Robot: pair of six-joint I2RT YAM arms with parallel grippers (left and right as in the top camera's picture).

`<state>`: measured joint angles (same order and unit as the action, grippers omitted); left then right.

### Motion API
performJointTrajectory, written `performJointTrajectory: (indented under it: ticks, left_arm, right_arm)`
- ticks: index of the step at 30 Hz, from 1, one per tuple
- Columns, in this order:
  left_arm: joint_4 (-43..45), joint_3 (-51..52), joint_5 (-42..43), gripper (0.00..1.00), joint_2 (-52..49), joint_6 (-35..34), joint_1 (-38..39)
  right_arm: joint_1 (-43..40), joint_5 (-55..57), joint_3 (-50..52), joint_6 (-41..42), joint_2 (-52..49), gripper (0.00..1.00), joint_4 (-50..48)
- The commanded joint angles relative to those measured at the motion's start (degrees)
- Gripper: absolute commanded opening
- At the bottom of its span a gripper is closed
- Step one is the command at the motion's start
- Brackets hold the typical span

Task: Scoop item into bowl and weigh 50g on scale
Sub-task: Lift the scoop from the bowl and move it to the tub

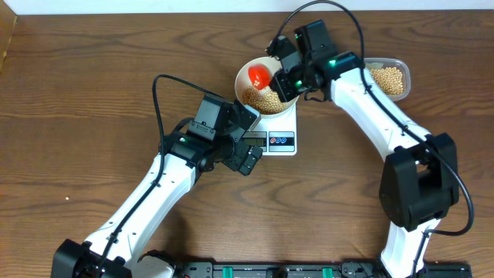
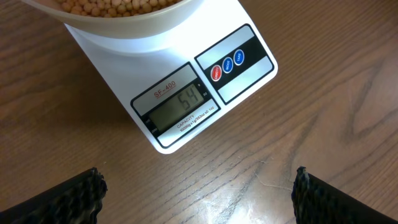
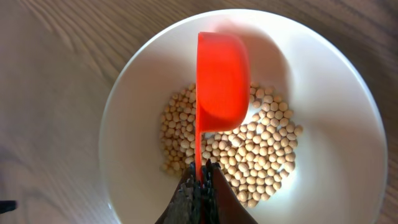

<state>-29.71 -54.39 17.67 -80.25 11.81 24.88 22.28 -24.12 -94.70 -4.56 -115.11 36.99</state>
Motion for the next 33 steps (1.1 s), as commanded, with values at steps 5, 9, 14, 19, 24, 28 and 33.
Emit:
performJointTrajectory:
  ticks: [5,9,14,19,24,28,33]
  left_arm:
    - [0.0,-0.09,-0.37,0.98,0.63,-0.09,-0.22]
    - [0.0,-0.11,-0.35,0.98,0.63,-0.09,-0.22]
    - [0.0,-0.11,-0.37,0.98,0.63,-0.09,-0.22]
    - [0.0,-0.11,-0.35,0.98,0.63,-0.09,-0.22]
    - [0.0,-0.11,-0.35,0.98,0.63,-0.09,-0.22]
    - [0.0,-0.09,-0.37,0.98,0.63,-0.09,-0.22]
    - [0.0,-0.09,-0.35,0.98,0.63,-0.09,-0.22]
  right_arm:
    - [-2.75,-8.94,0.17,2.4,3.48,0.01,-0.2]
    - [-4.09,-9.77,0.17,3.93,4.59,0.01,-0.2]
    - [-5.84,-13.9,0.17,4.92,5.42,0.01,-0.46]
    - [-7.69,-17.73,0.17,6.43,5.73,0.01,-0.85]
    - [-9.18,-20.04,0.17,7.37,5.73,0.01,-1.55]
    - [-10.36,-22.73,0.17,7.76,5.73,0.01,-2.08]
    - [-12.5,-27.34,0.09,9.51,5.81,0.01,-3.41]
